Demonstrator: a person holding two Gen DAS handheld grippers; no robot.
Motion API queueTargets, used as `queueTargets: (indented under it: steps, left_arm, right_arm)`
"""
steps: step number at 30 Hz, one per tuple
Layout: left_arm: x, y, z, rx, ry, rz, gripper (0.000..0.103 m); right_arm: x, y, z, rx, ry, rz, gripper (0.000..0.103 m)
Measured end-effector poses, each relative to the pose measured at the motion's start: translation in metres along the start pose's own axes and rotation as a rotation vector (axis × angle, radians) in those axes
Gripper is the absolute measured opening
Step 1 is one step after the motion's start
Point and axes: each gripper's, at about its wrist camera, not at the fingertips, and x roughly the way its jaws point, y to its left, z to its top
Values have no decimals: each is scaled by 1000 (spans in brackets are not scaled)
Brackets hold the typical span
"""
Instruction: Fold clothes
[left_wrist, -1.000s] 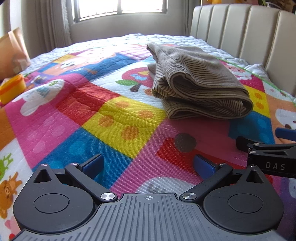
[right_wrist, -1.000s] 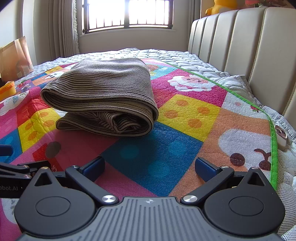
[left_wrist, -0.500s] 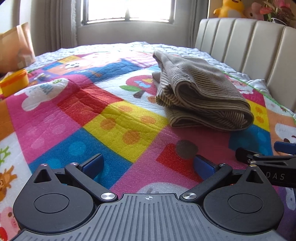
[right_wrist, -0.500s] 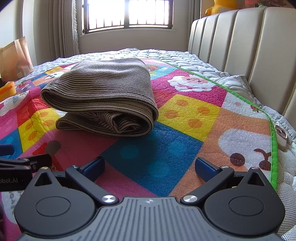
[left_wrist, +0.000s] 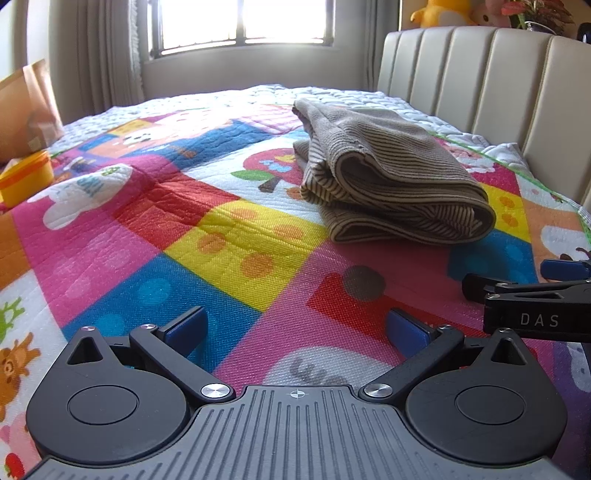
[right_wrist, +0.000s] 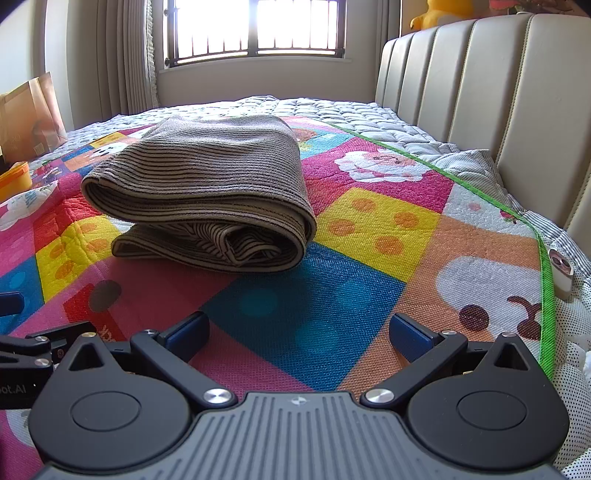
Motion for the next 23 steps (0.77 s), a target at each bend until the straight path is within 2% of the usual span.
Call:
queueTargets:
  steps: [8, 14, 23]
  left_arm:
    - [2, 4, -1, -20, 0, -16, 103]
    - [3, -1, 0, 5, 4, 6, 103]
    - [3, 2, -1, -5, -1, 0, 103]
  right_arm:
    - [0, -1, 0, 0, 0, 1, 103]
    - [0, 0, 0, -1, 0, -1, 103]
    - [0, 0, 0, -1, 0, -1, 103]
